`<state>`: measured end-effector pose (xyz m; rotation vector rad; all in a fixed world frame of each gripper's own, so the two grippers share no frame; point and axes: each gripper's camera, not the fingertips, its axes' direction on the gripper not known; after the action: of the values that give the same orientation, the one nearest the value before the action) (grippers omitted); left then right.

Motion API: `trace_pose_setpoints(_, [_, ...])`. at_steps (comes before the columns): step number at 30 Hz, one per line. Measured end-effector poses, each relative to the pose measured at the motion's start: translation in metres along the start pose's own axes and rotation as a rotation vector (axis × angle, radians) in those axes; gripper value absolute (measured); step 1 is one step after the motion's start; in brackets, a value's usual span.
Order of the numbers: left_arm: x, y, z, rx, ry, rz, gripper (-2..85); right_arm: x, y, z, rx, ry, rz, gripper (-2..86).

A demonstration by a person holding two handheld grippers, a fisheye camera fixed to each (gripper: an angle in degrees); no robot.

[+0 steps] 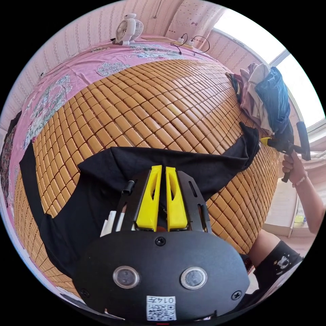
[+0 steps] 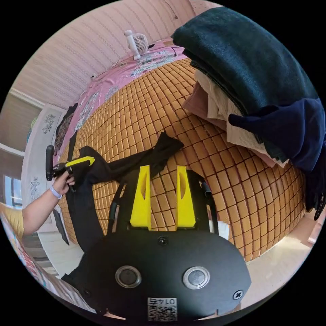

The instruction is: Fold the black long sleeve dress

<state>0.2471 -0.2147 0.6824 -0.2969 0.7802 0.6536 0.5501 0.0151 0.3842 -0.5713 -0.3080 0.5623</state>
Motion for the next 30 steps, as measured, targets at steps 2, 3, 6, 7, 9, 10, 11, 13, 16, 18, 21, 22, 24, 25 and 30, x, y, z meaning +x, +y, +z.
trace_pose_setpoints(2, [0.003,-0.001,0.003,0.000,-0.015,0.009,0.4,0.010,-0.003,0.007,0.027,-0.079,0.066,9.3])
trace_pose_setpoints(3, [0.005,-0.003,0.005,-0.004,-0.014,0.016,0.0,0.014,-0.004,0.009,0.035,-0.106,0.085,6.8])
trace_pose_setpoints(6, [0.006,-0.007,0.010,-0.019,0.007,0.011,-0.7,0.007,0.008,-0.011,0.104,-0.151,0.030,2.2])
trace_pose_setpoints(7, [0.006,-0.008,0.011,-0.024,0.011,0.009,-0.9,0.004,0.013,-0.020,0.137,-0.157,0.005,2.1])
trace_pose_setpoints(9, [0.007,-0.009,0.013,-0.029,0.013,0.004,-0.9,0.002,0.039,-0.057,0.233,-0.145,-0.022,1.7])
trace_pose_setpoints(10, [0.008,-0.010,0.013,-0.030,0.012,0.004,-1.0,0.005,0.047,-0.063,0.247,-0.147,-0.004,1.6])
trace_pose_setpoints(11, [0.009,-0.010,0.014,-0.030,0.012,0.004,-1.0,0.016,0.061,-0.072,0.267,-0.146,0.050,1.8])
trace_pose_setpoints(13, [0.010,-0.009,0.014,-0.028,0.011,0.002,-1.0,0.035,0.081,-0.071,0.240,-0.093,0.138,2.2])
trace_pose_setpoints(16, [0.013,-0.007,0.014,-0.025,0.005,0.006,-1.0,0.063,0.103,-0.048,0.074,0.011,0.289,4.0])
trace_pose_setpoints(18, [0.016,-0.006,0.013,-0.022,-0.006,0.015,-1.0,0.057,0.108,-0.043,0.059,0.081,0.278,6.8])
trace_pose_setpoints(21, [0.021,-0.003,0.010,-0.017,-0.022,0.021,-1.0,0.031,0.100,-0.039,0.107,0.182,0.185,8.8])
trace_pose_setpoints(22, [0.023,-0.002,0.008,-0.013,-0.029,0.020,-1.0,0.025,0.098,-0.037,0.114,0.205,0.162,9.1])
trace_pose_setpoints(24, [0.024,0.001,0.004,0.003,-0.043,0.011,-1.0,0.006,0.084,-0.025,0.134,0.314,0.088,10.3])
trace_pose_setpoints(25, [0.023,0.002,0.000,0.018,-0.052,-0.004,-1.0,0.003,0.080,-0.021,0.136,0.348,0.081,10.4])
trace_pose_setpoints(30, [0.013,0.003,-0.012,0.051,-0.032,-0.107,-1.0,0.002,0.056,0.008,0.053,0.369,0.092,4.8])
